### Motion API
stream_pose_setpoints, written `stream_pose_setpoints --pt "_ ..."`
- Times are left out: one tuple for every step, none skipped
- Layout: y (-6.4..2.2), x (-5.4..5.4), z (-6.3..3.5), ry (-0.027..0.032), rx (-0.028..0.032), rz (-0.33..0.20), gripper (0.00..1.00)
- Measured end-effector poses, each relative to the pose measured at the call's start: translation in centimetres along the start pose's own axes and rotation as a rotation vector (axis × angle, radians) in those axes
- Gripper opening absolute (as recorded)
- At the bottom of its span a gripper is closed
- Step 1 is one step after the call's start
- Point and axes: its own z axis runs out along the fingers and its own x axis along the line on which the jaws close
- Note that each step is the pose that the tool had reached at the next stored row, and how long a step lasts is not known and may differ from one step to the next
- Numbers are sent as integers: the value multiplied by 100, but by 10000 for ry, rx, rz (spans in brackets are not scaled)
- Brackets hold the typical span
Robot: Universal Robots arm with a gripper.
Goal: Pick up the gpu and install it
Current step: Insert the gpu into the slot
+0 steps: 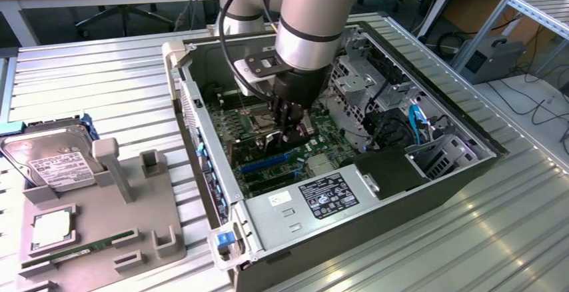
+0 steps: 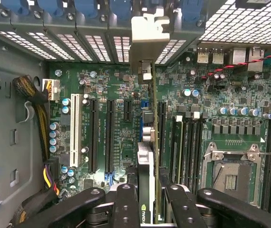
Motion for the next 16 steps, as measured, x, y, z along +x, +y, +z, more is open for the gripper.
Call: stream_pose_setpoints --pt "2 0 0 0 -1 1 27" --pt "4 0 1 0 0 1 27" --pt "8 -1 1 -1 0 1 27" --pt "11 -1 1 0 0 1 27" --pt "22 -1 1 0 0 1 27" --pt "33 -2 1 0 0 0 27" --pt "35 -2 1 0 0 0 27" --pt "36 -2 1 1 -1 -1 27" --pt "37 -2 2 1 -1 9 27" --pt "37 -2 3 1 -1 32 27" --pt "37 -2 4 1 0 58 27" --pt "37 -2 5 0 1 80 27" --pt "37 -2 5 0 2 116 27" --pt "38 -2 5 0 3 131 27" --pt "38 -2 5 0 3 132 27" --pt "40 -2 6 -1 4 132 27"
